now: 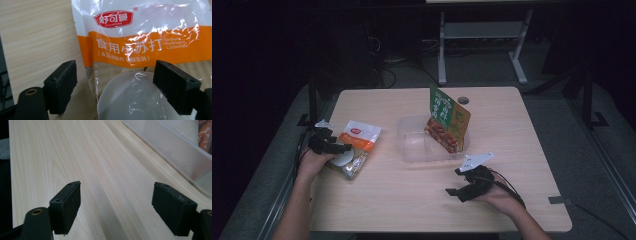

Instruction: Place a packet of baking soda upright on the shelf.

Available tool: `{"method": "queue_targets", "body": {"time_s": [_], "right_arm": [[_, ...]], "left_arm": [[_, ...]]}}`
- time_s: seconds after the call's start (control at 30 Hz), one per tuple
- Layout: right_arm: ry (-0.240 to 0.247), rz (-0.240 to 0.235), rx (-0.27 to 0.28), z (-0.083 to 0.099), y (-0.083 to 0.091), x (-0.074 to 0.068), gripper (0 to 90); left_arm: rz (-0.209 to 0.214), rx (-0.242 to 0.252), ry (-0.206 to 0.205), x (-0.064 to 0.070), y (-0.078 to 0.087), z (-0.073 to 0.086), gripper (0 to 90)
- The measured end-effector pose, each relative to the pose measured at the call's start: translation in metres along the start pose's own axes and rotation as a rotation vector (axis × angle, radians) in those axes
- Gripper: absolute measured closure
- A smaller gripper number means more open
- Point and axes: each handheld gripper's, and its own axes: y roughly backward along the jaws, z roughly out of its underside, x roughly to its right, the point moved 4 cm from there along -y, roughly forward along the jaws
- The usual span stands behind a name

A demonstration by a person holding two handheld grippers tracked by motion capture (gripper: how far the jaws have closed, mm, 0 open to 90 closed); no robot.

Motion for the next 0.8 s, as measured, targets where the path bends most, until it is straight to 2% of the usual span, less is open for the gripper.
{"method": "queue_targets", "body": {"time_s": [0.2, 0.37, 0.47, 0.5, 0.7, 0.77, 0.8], "right_arm": [[-0.001, 0.001, 0.002, -0.0001, 0.0003, -0.0001, 22.8], [0.002, 0.002, -0.001, 0.0001, 0.0001, -0.0002, 22.8], [0.002, 0.003, -0.002, 0.0003, 0.0, -0.0002, 22.8], [0.002, 0.003, -0.003, 0.0003, 0.0, -0.0003, 22.9], [0.003, 0.003, -0.008, 0.0005, -0.0004, -0.0007, 23.3], [0.004, 0.003, -0.009, 0.0006, -0.0004, -0.0007, 23.4], [0.003, 0.003, -0.009, 0.0005, -0.0004, -0.0007, 23.4]], "left_arm": [[0.018, -0.008, 0.01, 0.0003, -0.0034, 0.0032, 25.9], [0.052, -0.005, 0.059, -0.0033, -0.0054, 0.0069, 27.0], [0.07, -0.011, 0.074, -0.0036, -0.0063, 0.0081, 27.6], [0.085, -0.011, 0.069, -0.0032, -0.0063, 0.0083, 31.0], [0.099, -0.017, 0.054, -0.0001, -0.0054, 0.008, 48.3], [0.09, -0.018, 0.036, 0.0011, -0.0043, 0.0076, 56.3], [0.088, -0.018, 0.014, 0.0026, -0.0036, 0.0071, 60.9]]}}
